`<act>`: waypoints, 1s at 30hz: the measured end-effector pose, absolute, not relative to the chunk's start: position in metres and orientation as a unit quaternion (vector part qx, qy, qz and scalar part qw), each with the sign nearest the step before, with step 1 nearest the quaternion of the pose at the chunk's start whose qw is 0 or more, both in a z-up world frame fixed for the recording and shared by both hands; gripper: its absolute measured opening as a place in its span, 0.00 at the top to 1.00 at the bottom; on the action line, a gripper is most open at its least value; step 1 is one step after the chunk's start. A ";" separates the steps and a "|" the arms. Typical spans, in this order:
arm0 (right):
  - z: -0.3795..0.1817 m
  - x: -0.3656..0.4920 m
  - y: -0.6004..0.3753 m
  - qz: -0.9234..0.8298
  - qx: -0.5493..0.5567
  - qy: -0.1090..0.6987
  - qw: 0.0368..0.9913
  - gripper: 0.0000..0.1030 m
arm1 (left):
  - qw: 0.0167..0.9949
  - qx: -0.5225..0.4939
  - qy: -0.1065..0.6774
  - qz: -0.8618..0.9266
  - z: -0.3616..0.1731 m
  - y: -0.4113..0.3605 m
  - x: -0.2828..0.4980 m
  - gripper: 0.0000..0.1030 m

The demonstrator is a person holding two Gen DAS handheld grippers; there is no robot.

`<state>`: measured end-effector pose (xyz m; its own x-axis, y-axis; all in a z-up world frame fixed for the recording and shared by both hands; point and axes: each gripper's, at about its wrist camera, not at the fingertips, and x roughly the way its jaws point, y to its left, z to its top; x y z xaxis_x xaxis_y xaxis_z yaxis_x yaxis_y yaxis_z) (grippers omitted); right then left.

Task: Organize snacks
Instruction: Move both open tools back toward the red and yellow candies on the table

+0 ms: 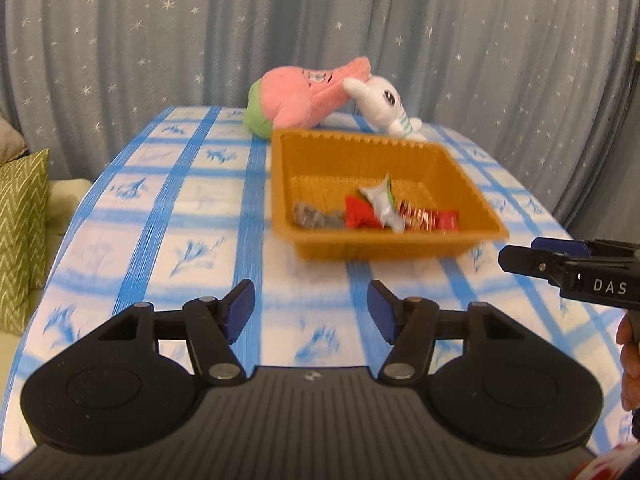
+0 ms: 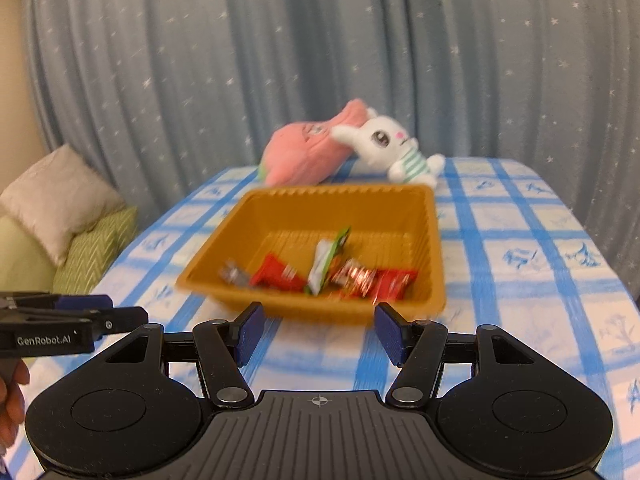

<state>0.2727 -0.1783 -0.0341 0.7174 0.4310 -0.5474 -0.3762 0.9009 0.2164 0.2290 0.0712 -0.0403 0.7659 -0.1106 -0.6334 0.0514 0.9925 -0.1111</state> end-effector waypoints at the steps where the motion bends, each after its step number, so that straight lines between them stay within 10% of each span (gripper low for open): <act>1: -0.038 0.265 -0.176 0.223 0.041 0.309 0.924 0.41 | 0.938 -0.043 0.342 -0.044 -0.044 0.073 0.221 0.43; 30: -0.092 0.206 -0.161 0.255 0.022 0.365 0.895 0.41 | 0.911 0.045 0.391 -0.121 -0.099 0.051 0.173 0.44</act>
<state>0.2065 -0.1610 -0.0923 0.6038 0.4716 -0.6426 -0.4402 0.8694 0.2244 0.1729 0.0508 -0.0989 0.6651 -0.1852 -0.7234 0.2558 0.9666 -0.0123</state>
